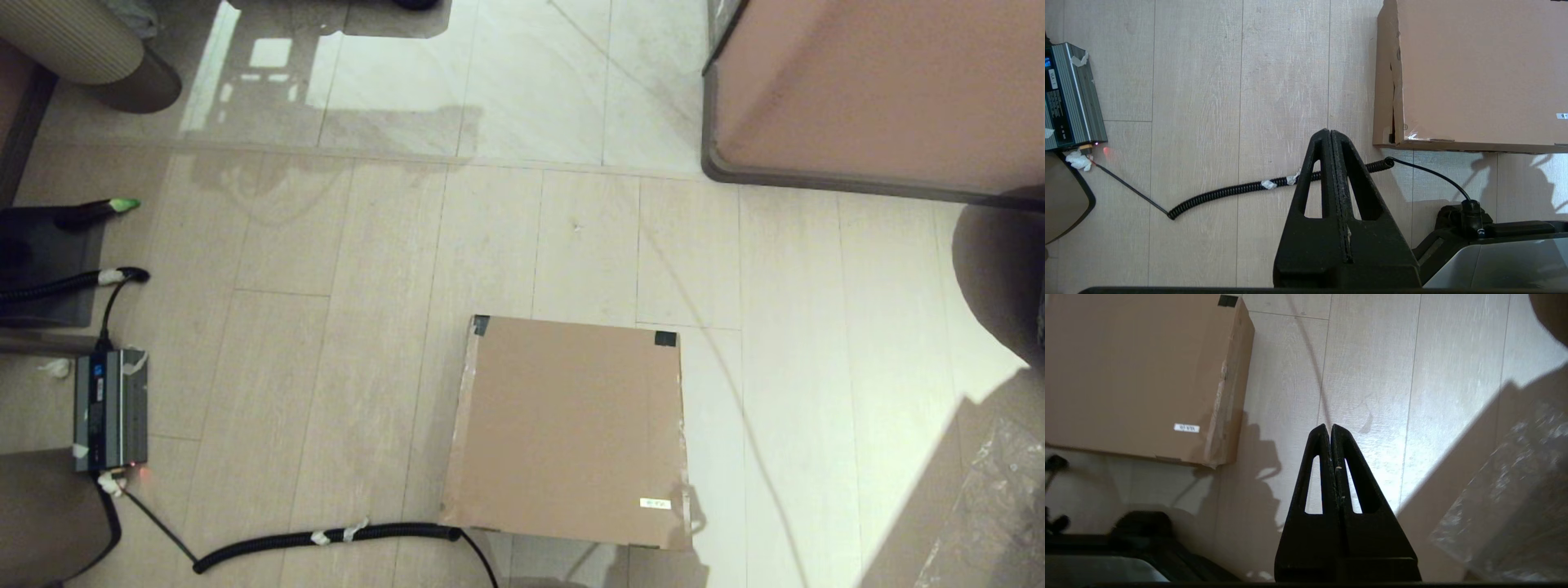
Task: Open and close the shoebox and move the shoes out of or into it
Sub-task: Open the shoe box
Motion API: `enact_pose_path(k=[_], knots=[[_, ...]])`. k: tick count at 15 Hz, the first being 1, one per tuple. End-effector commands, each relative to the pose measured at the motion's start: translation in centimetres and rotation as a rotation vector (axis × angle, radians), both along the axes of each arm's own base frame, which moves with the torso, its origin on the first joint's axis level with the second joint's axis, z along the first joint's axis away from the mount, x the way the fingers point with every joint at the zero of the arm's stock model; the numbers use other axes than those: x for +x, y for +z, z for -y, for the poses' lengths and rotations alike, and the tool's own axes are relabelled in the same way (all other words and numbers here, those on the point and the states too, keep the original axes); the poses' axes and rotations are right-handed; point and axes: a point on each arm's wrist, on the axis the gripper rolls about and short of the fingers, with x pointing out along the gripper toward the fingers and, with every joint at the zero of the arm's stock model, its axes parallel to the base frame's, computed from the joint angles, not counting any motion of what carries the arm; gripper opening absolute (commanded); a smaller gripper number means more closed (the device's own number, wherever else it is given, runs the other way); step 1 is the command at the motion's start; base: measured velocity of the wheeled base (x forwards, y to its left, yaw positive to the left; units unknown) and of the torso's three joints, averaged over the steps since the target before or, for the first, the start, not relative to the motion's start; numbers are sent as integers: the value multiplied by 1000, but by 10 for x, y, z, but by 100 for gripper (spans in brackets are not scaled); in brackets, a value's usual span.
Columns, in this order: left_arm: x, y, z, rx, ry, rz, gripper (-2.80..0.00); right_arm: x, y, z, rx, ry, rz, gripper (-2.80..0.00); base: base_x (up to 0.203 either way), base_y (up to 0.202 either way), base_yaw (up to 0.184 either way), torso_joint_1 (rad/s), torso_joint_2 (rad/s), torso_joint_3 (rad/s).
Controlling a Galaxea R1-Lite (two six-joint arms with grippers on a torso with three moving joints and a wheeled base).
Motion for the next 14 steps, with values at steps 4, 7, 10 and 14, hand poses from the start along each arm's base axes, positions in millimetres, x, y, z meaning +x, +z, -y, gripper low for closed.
enact_pose_path(k=[4,7,10,14], knots=[[0,0,0,0,0,-1,-280,0,0,0,-11,9,-2,-280,0,0,0,0,0,0],[0,0,0,0,0,1,-280,0,0,0,-9,8,-2,-280,0,0,0,0,0,0],[0,0,0,0,0,-1,-280,0,0,0,-34,12,-1,-280,0,0,0,0,0,0],[0,0,0,18,-4,-2,-280,0,0,0,-38,7,-1,-280,0,0,0,0,0,0]])
